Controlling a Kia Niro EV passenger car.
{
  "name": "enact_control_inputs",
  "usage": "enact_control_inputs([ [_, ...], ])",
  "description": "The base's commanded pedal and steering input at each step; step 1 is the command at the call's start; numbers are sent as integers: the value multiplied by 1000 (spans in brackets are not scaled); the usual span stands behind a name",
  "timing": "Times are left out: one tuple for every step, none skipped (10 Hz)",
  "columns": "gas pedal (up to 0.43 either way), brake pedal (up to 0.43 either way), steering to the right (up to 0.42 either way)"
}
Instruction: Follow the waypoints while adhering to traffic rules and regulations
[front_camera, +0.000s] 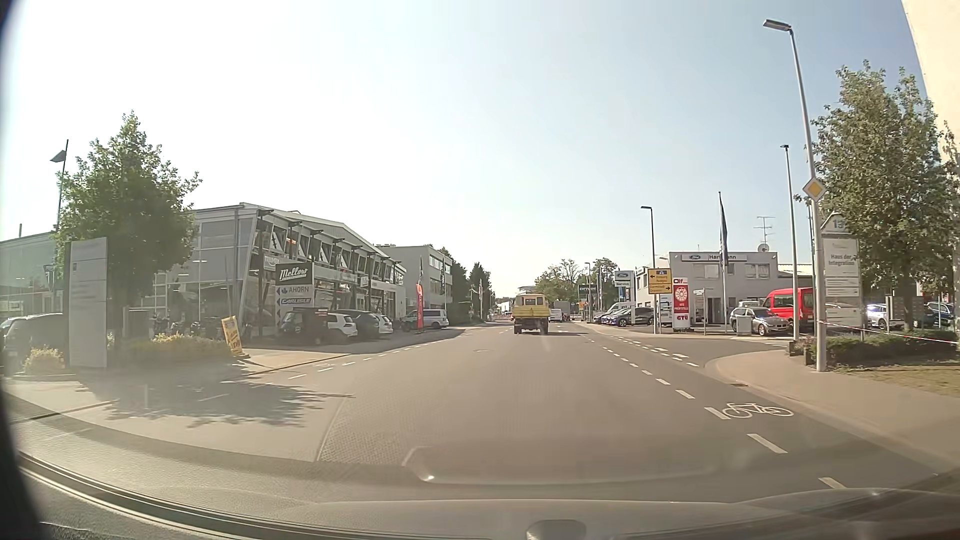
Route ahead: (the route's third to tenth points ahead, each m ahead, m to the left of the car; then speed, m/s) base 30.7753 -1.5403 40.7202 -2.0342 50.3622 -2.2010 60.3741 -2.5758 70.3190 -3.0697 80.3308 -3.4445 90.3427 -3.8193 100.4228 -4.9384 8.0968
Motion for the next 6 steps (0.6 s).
enact_control_inputs([
  [59,12,-9],
  [59,18,-8],
  [59,18,-8],
  [47,12,-8],
  [47,12,-7],
  [47,18,-6],
])
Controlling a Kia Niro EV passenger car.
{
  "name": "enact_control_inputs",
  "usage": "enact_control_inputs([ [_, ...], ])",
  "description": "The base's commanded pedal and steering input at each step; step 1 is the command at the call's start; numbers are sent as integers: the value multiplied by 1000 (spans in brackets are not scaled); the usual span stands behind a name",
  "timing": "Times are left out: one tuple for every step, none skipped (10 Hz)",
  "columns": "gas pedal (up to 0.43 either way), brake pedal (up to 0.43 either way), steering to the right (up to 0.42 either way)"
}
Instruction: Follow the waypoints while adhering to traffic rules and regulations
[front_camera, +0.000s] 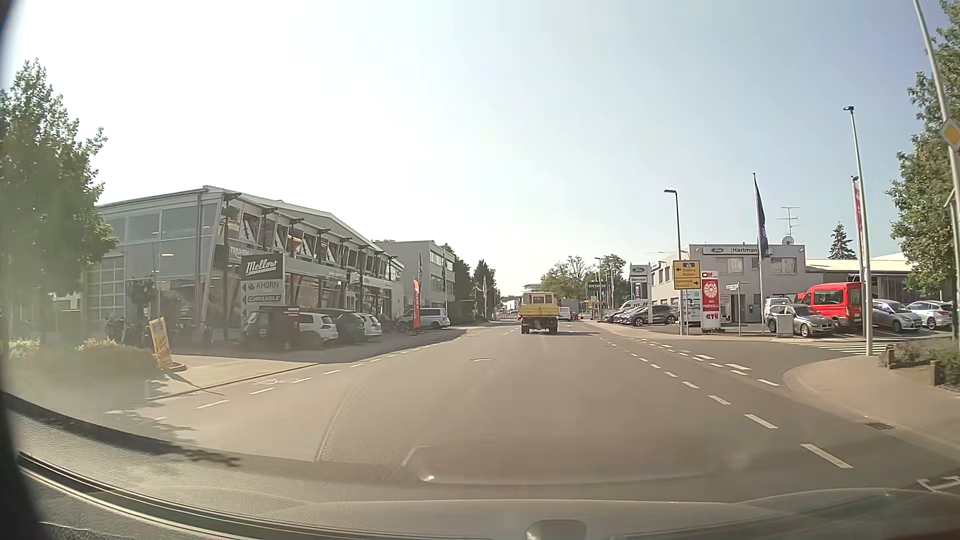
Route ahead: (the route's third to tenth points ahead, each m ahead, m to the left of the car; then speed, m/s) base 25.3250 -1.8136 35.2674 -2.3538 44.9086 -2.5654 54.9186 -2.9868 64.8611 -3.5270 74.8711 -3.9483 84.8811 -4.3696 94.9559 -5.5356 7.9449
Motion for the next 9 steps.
enact_control_inputs([
  [47,18,-6],
  [47,12,-6],
  [47,18,-5],
  [47,18,-4],
  [39,18,-4],
  [39,12,2],
  [39,18,13],
  [39,18,19],
  [39,18,23],
])
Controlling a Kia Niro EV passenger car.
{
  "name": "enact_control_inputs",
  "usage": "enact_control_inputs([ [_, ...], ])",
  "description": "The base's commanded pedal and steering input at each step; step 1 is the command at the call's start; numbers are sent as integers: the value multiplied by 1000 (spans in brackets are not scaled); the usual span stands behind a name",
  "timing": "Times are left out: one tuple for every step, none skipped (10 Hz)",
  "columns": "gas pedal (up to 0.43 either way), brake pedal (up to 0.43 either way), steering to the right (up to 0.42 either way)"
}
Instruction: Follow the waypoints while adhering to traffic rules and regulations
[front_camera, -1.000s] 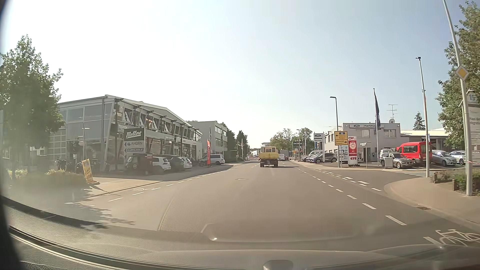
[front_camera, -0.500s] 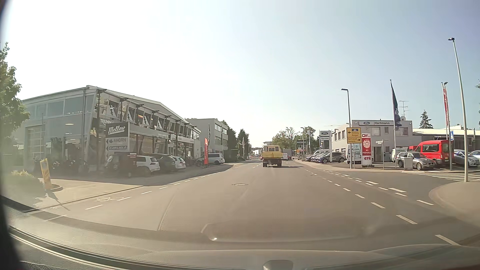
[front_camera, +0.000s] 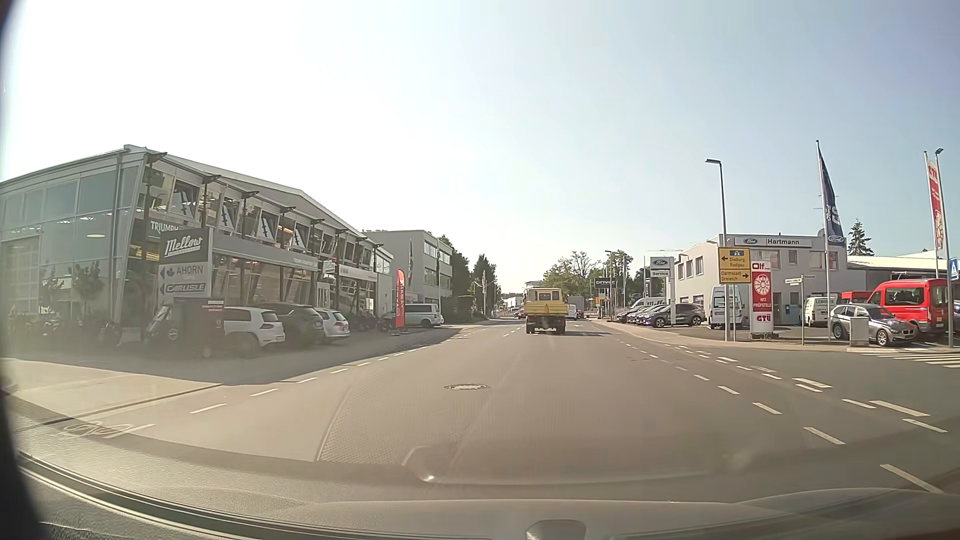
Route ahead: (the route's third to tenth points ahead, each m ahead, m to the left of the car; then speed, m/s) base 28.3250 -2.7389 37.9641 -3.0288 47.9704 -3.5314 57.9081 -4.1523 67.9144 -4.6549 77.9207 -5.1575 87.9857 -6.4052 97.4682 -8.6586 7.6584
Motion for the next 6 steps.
enact_control_inputs([
  [39,12,22],
  [28,18,21],
  [0,18,19],
  [0,12,16],
  [0,18,14],
  [0,18,14],
])
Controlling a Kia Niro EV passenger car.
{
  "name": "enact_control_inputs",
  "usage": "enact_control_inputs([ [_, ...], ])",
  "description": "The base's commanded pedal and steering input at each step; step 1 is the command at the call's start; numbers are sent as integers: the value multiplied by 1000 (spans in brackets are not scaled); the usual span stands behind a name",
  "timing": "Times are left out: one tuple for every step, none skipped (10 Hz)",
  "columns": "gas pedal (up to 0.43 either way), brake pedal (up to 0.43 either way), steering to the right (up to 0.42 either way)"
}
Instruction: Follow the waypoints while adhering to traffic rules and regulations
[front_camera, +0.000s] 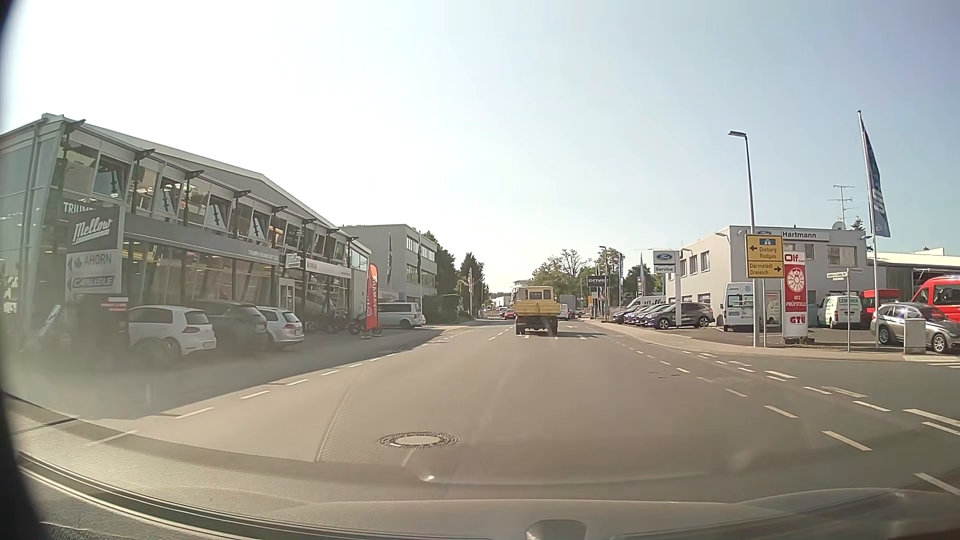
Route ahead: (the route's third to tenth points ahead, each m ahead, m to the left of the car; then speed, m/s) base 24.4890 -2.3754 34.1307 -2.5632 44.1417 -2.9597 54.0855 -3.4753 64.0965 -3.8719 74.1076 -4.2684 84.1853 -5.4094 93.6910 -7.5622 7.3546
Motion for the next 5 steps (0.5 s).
enact_control_inputs([
  [0,18,14],
  [0,18,13],
  [0,12,11],
  [0,18,9],
  [0,18,9],
])
